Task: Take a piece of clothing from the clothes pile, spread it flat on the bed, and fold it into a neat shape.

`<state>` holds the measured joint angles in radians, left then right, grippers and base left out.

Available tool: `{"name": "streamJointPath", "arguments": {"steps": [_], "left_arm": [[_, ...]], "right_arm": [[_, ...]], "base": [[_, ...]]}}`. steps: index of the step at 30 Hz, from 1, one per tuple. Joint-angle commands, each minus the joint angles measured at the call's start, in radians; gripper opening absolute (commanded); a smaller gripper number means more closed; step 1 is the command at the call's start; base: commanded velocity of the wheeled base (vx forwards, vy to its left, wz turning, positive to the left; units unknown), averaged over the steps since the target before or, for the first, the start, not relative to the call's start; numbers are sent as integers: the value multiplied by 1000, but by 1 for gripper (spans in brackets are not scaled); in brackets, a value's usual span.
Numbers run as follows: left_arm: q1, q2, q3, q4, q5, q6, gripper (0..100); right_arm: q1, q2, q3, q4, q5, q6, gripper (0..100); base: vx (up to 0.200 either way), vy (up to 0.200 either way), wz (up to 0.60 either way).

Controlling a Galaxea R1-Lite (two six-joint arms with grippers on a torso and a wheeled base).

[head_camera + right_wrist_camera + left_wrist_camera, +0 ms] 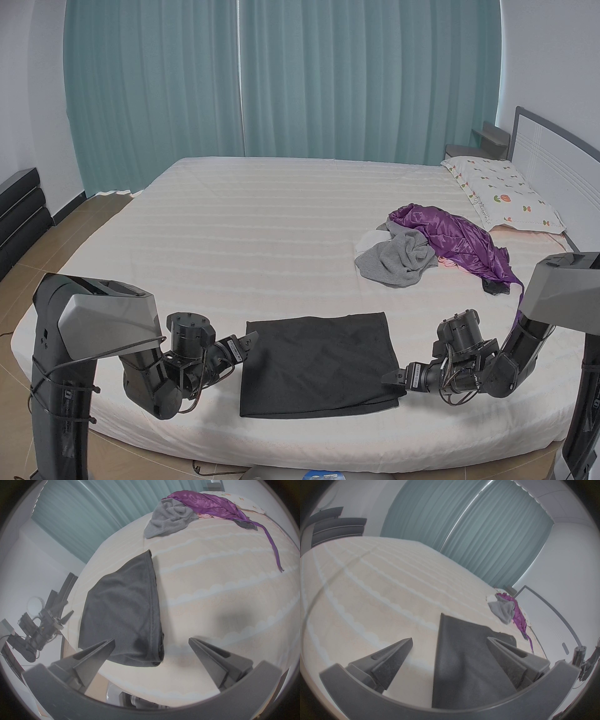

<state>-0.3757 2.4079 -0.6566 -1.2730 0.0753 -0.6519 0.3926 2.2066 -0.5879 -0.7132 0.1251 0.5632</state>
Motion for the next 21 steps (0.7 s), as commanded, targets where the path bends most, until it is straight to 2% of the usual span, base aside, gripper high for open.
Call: {"name": "streamJointPath", "arguments": {"steps": [1, 6, 8, 20, 21], "left_arm": [[8, 94, -144, 121, -37, 0, 100], [8, 94, -248, 305, -40, 8, 100], [5, 94, -265, 340, -40, 9, 100], [-35, 94, -285, 357, -55, 11, 100], [-35, 94, -285, 357, -55, 11, 0]], "right_arm": [[-40, -11, 10, -26, 8, 29, 100], [-66, -16, 14, -48, 36, 66, 100], [-70, -16, 14, -57, 36, 69, 100], [-80, -15, 16, -80, 34, 67, 100], [-80, -15, 16, -80, 34, 67, 100]], "base": [[0, 0, 0], [0, 0, 0], [0, 0, 0], [0, 0, 0], [0, 0, 0]]}}
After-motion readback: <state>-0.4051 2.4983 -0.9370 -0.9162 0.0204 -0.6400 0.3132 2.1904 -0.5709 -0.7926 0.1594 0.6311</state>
